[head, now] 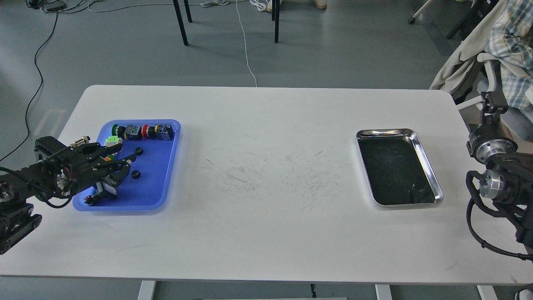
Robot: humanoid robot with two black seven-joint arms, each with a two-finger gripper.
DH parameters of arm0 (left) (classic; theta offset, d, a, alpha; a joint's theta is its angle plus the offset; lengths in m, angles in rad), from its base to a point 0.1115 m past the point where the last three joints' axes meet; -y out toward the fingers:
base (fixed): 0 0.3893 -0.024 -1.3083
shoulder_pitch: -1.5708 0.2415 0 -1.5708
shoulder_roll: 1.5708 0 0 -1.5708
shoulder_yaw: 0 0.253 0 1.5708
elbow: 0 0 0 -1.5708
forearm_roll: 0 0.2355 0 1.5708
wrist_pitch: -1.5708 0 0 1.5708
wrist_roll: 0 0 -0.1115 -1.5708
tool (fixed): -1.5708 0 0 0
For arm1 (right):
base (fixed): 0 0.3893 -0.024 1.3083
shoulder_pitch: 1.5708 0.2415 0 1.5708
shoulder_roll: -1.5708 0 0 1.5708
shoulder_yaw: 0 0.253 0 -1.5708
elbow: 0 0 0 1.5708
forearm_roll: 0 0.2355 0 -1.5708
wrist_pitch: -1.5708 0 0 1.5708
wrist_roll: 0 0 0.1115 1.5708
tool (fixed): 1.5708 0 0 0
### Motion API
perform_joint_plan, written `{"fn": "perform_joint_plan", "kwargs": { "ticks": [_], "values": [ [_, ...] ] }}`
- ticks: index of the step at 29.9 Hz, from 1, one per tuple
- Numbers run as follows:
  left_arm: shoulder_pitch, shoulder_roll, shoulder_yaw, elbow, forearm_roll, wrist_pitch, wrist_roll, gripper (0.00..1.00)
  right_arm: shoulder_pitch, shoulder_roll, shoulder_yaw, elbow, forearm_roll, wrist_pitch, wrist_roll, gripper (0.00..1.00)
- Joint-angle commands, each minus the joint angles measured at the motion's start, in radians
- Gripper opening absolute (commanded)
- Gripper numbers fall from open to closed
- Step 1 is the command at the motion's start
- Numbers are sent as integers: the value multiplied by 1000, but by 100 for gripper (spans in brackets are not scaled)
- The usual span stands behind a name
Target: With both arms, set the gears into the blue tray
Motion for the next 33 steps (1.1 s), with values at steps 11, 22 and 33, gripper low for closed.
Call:
{"fn": "perform_joint_plan", "kwargs": {
  "ticks": [11,22,33],
  "values": [
    [-65,-1,-3,12,-413,-28,0,79,3,-14,1,7,-30,-3,0,96],
    [-162,-12,-15,11,-828,-155,0,98,7,-42,4,58,-30,-3,0,96],
    [-227,-12,-29,6,-1026,-195,0,98,12,-58,4,76,-30,-4,0,96]
  ]
}}
